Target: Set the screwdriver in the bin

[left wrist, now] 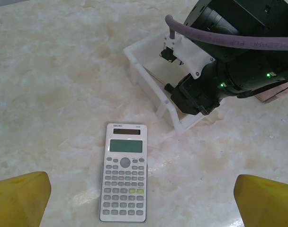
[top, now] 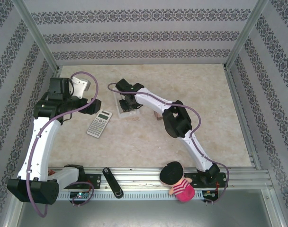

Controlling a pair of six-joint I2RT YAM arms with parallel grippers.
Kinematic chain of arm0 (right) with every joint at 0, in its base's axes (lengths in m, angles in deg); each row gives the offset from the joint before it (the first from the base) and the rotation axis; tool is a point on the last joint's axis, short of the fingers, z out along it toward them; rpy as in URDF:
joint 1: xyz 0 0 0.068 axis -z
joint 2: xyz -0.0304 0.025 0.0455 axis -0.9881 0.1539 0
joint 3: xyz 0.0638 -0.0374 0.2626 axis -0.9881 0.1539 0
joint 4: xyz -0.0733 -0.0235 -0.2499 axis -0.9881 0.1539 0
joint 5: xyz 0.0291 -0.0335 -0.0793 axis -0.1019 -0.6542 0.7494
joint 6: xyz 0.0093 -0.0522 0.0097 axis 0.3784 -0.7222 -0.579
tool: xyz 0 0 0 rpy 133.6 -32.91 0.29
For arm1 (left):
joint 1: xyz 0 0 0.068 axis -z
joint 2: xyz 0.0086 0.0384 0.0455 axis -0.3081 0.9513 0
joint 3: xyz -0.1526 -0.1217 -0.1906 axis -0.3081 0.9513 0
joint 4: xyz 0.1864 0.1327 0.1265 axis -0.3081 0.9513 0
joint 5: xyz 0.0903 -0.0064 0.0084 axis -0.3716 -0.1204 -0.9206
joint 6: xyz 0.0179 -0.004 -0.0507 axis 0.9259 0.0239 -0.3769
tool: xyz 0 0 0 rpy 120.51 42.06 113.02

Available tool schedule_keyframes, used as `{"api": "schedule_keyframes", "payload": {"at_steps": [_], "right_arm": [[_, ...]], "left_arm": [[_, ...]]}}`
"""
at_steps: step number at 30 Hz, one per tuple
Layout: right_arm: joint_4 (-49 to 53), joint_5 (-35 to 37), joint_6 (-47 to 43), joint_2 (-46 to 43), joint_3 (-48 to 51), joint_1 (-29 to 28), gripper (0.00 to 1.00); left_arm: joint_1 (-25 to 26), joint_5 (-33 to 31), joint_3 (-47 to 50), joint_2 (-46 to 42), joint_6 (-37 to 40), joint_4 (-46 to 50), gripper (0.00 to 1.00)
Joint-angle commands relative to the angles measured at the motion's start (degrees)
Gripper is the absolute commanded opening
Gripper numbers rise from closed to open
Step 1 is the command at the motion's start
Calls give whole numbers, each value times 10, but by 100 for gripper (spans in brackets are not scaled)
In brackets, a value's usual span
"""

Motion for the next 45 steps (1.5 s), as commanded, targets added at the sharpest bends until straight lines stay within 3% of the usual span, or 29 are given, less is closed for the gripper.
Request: {"api": "schedule_keyframes", "payload": {"at_steps": [1,11,18,21,32,36,40,45], "right_arm": [[4,0,-11,-10,-8,4,31],[2,27,-17,-109,-6,5,33],[-19,34,-23,-227,37,2,38],[-60,48,-21,-313,126,3,43],[-227,77,10,-672,578,83,57],[-226,116,18,-772,679,144,57],[-255,137,13,-849,761,199,65],[-283,116,27,-888,825,275,68]], "left_arm": [[6,9,0,-6,-7,-9,99],[6,-2,-4,-20,-3,-4,99],[6,-78,12,-19,-14,-28,99],[-1,-119,27,-23,-31,-54,99],[-18,-102,67,-13,-91,-144,99],[-31,-147,106,10,-151,-206,99],[-63,-144,185,23,-206,-301,99],[-65,-141,289,48,-196,-451,99]]}}
